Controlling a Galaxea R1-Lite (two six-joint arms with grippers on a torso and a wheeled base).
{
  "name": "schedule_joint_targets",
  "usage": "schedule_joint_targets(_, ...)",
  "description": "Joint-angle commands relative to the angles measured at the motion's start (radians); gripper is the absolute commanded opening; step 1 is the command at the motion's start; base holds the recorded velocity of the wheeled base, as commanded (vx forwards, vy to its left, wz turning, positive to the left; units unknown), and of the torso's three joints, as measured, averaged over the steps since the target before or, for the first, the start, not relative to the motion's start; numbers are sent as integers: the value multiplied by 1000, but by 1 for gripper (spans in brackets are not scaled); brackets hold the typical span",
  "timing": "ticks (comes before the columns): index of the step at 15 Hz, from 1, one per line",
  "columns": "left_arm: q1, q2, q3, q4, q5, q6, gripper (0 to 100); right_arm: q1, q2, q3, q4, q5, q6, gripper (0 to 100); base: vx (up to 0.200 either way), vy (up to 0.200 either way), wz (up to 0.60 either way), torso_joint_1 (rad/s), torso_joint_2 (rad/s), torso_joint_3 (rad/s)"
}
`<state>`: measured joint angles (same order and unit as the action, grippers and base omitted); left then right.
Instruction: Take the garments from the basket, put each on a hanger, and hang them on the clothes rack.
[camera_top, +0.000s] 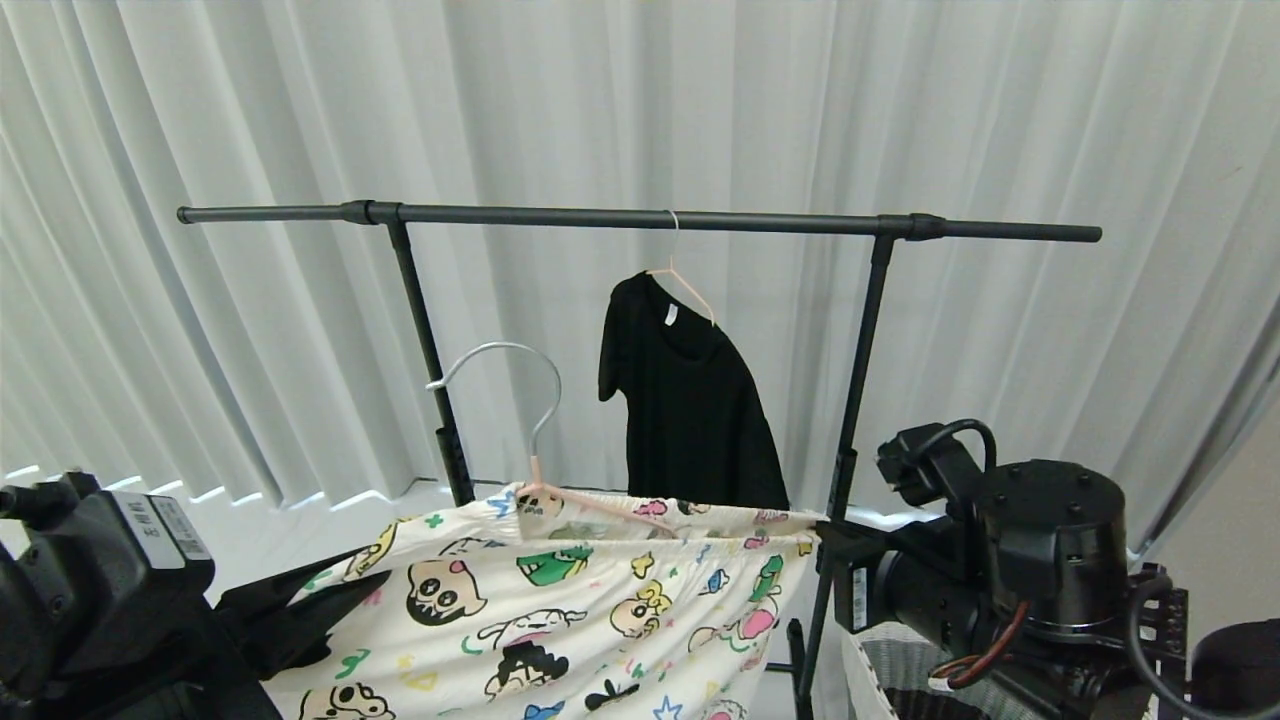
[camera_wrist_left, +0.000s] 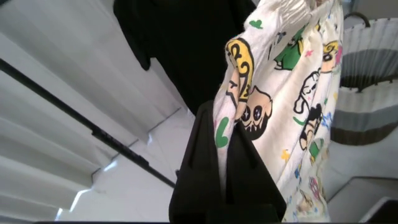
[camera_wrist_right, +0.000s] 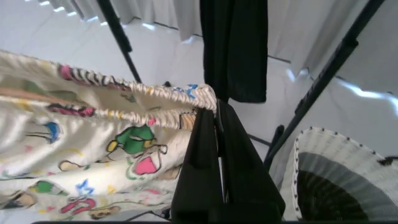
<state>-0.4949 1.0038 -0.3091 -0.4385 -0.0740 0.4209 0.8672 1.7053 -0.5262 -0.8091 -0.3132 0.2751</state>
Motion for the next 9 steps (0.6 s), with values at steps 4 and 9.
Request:
schedule_joint_targets(4,52,160,-4,-22,0,-37,0,10,-174,-90,186,100,-60,0,0,0,0,0,0,0)
schedule_joint_targets(9,85,194,-2,-158,2,-62,0,150,-326,-84,384,126,-145,0,0,0,0,0,0,0)
